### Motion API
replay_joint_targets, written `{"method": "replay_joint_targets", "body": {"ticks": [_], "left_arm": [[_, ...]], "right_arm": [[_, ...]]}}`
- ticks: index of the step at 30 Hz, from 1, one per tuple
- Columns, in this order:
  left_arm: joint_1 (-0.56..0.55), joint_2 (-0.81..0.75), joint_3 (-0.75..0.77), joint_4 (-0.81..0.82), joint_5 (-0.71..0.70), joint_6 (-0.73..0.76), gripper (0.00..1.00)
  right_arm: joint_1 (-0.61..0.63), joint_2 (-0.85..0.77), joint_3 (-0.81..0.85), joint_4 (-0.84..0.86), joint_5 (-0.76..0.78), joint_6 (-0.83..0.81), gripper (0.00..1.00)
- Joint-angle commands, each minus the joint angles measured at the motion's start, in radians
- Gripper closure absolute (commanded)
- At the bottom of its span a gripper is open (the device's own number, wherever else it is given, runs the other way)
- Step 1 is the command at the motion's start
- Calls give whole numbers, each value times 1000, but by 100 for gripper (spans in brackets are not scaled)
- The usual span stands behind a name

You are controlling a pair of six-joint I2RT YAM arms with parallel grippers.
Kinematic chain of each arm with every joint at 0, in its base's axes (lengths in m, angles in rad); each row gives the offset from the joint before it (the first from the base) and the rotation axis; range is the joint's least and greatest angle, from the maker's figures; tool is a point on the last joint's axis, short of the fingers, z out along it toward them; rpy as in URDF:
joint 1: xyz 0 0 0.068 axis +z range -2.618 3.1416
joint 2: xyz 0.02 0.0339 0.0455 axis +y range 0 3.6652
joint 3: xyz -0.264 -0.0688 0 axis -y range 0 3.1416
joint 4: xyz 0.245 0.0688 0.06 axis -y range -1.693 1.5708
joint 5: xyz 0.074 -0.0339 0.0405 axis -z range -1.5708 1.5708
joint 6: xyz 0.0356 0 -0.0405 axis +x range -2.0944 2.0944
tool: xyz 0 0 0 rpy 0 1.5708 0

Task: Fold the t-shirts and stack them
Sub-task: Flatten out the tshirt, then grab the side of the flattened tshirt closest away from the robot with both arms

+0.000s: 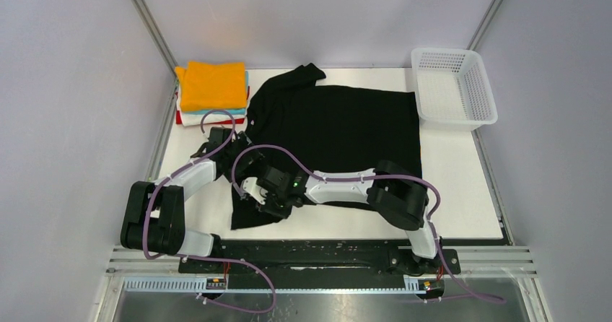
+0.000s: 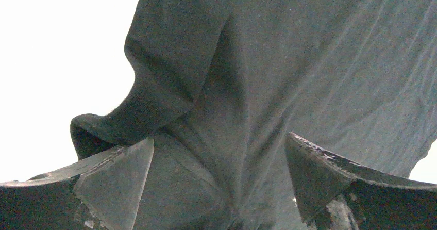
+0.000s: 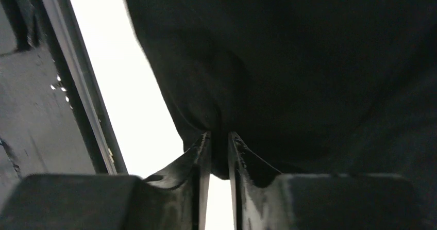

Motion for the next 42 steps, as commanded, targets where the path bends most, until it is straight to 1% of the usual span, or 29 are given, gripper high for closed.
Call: {"method": "replay_joint_targets", "body": {"ticks": [1,3,7,9,10,11,12,13,14,15,17,19,20,22,24,25,26,28,30,33,34,36,38,40,42], "left_arm": [[4,11,-34,-26,-33,-5,1],[3,5,-26,-47,-55,-2,1],[3,-14,-14,-67,-72,0,1],[3,-27,-5,-80,-66,3,1],[4,-38,0,-88,-57,5,1],[2,-52,4,-100,-48,8,1],[-1,-69,7,-117,-44,11,1],[-10,-89,11,-146,-49,13,1],[-18,-113,16,-179,-59,16,1],[-41,-137,22,-220,-81,16,1],[-88,-187,37,-313,-133,11,1],[-144,-241,45,-431,-191,-12,1],[-171,-274,40,-475,-207,-34,1],[-219,-325,14,-556,-220,-76,1],[-262,-370,-24,-633,-217,-128,1],[-287,-391,-41,-661,-209,-151,1],[-319,-412,-57,-691,-203,-180,1],[-400,-437,-71,-733,-187,-228,2],[-496,-427,-66,-775,-180,-268,4],[-610,-368,-34,-840,-205,-314,8],[-641,-343,-27,-861,-219,-326,11],[-677,-296,-26,-881,-239,-347,17],[-688,-273,-50,-868,-242,-355,22],[-689,-268,-87,-818,-230,-363,28],[-690,-271,-127,-735,-204,-377,32]], "right_arm": [[-4,-76,-151,-68,72,15,80],[-5,-135,-207,-90,79,20,83],[-4,-268,-287,-94,64,45,76],[-6,-336,-312,-75,50,79,61],[-8,-373,-320,-63,40,95,57],[-13,-409,-329,-44,32,113,48],[-29,-449,-347,-20,34,143,32],[-49,-486,-359,-1,27,177,19],[-78,-524,-374,17,14,197,11],[-116,-561,-391,37,2,252,1],[-216,-645,-439,78,-43,378,1],[-328,-732,-505,129,-28,498,0],[-386,-769,-539,141,-13,543,1],[-473,-845,-597,140,87,587,0],[-523,-916,-653,127,249,603,0],[-545,-944,-675,107,331,636,0],[-573,-968,-697,93,369,665,1],[-632,-1014,-732,88,361,697,1],[-679,-1040,-752,72,354,712,0],[-714,-1050,-753,28,364,723,1],[-725,-1051,-752,11,367,732,0],[-747,-1058,-761,-7,371,755,1],[-774,-1070,-778,-15,368,781,1],[-805,-1081,-794,-21,360,807,1],[-840,-1092,-807,-28,342,821,1]]}}
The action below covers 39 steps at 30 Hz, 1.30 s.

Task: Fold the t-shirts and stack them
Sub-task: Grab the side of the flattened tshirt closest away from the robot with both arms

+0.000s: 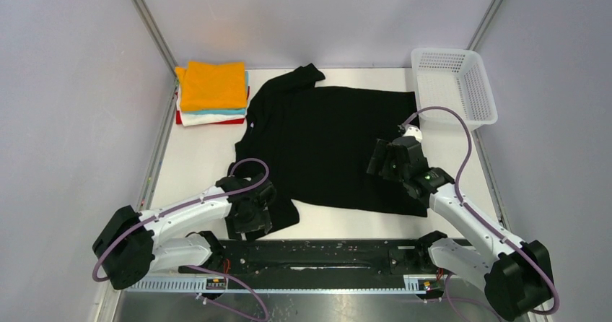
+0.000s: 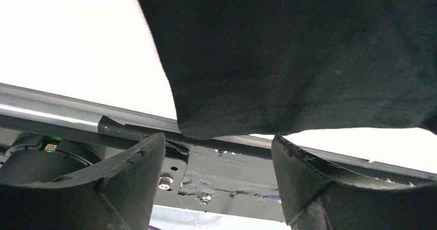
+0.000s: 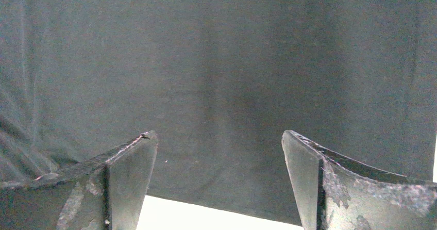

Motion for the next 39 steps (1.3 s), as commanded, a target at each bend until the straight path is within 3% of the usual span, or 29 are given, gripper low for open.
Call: {"method": "replay_joint_targets", "body": {"ticks": [1,6,9,11,13,14,22,32,36,39], "left_arm": [[-5,-1,-61,109,-4,-70,32],[-4,28,-27,132,-69,-48,38],[-5,43,-47,190,-66,-49,50],[-2,59,-61,227,-70,-52,67],[-1,79,-40,230,-71,-45,94],[-2,81,-32,228,-67,-39,100],[-1,-18,-25,204,-29,9,100],[-2,-56,-38,205,45,61,100],[-2,-60,-36,197,58,70,100],[-1,-71,-23,163,59,71,100]], "right_arm": [[-67,-41,-28,-36,-3,71,0],[-112,-71,-34,-73,-27,70,1],[-131,-92,-33,-106,-23,78,0],[-145,-112,-33,-129,-21,90,0],[-161,-133,-35,-171,-5,106,1],[-173,-142,-33,-202,8,116,1],[-337,-206,-114,-426,39,258,0],[-373,-216,-278,-320,40,406,9],[-375,-176,-311,-248,44,425,16],[-375,-166,-309,-237,22,413,32]]}}
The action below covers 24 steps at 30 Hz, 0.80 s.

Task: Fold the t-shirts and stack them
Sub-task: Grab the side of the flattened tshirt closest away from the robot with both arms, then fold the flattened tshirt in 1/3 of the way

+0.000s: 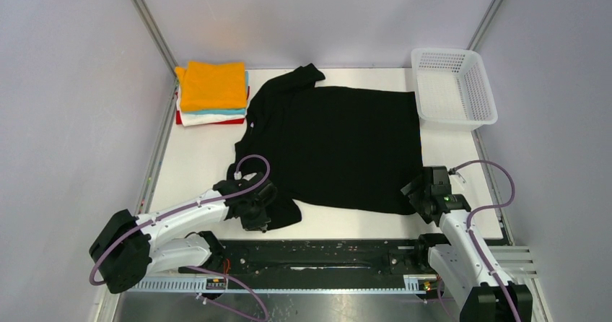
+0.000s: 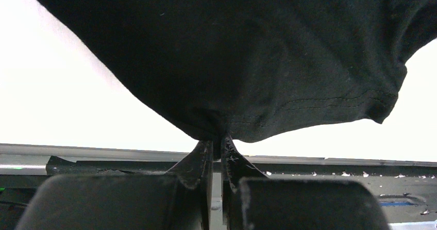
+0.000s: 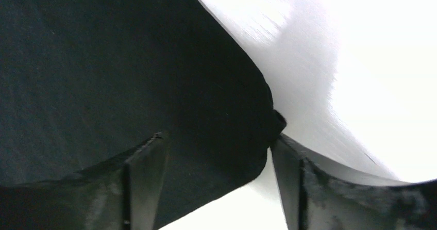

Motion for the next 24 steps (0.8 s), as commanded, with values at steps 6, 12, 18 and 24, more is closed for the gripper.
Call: {"method": "replay_joint_targets", "body": {"ticks": [6,12,18,24], "left_arm": [[-8,-99,-3,-60,109,-11,100],[-76,-197,-40,-102,222,-117,100],[-198,-253,-12,-213,255,-231,100],[-261,-253,34,-213,226,-255,100]], "right_arm": [[-5,-73,-55,-60,-6,-4,95],[-5,-178,1,-262,-40,1,100],[-5,-282,114,-474,-25,-11,100],[-5,-308,159,-515,17,-12,100]]}}
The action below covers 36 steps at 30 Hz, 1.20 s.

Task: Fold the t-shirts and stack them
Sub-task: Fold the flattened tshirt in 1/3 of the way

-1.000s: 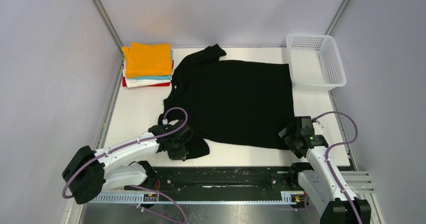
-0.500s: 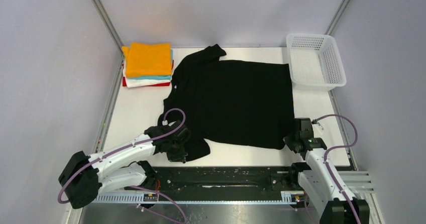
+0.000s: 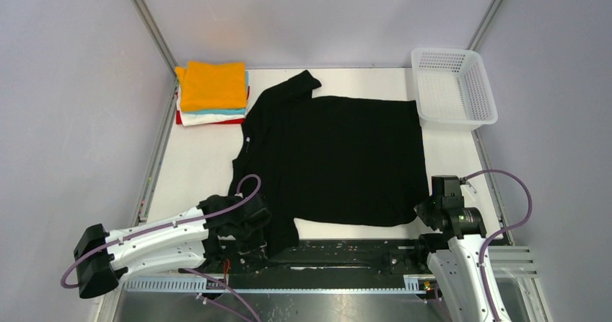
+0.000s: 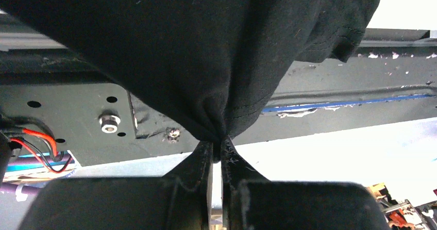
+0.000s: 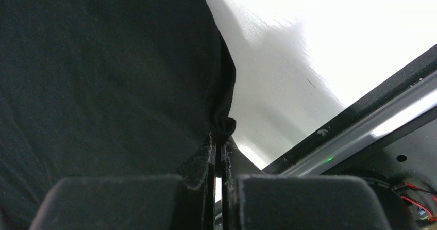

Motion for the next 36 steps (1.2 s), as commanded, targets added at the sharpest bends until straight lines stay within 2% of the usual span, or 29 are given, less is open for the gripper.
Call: {"method": "replay_joint_targets", "body": {"ticks": [1,5,9,12,16,22,36], "left_arm": [[-12,11,80,13,-4,-24,100],[53,85,123,181,-3,113,100],[227,183,187,309,34,309,100],[301,229,279,352,-11,413,100],[366,241,350,377,-90,458,100],[515,254,376,496,-108,480,100],[727,428,562,542,-162,647,100]], "right_arm": [[-4,-5,31,-69,36,-7,100],[-3,23,9,41,-12,-40,100],[-3,105,44,118,-12,-89,100],[-4,178,87,175,-6,-123,100],[-3,283,146,252,-15,-142,100],[-3,415,238,306,28,-178,100],[-36,615,406,341,112,-198,100]]}}
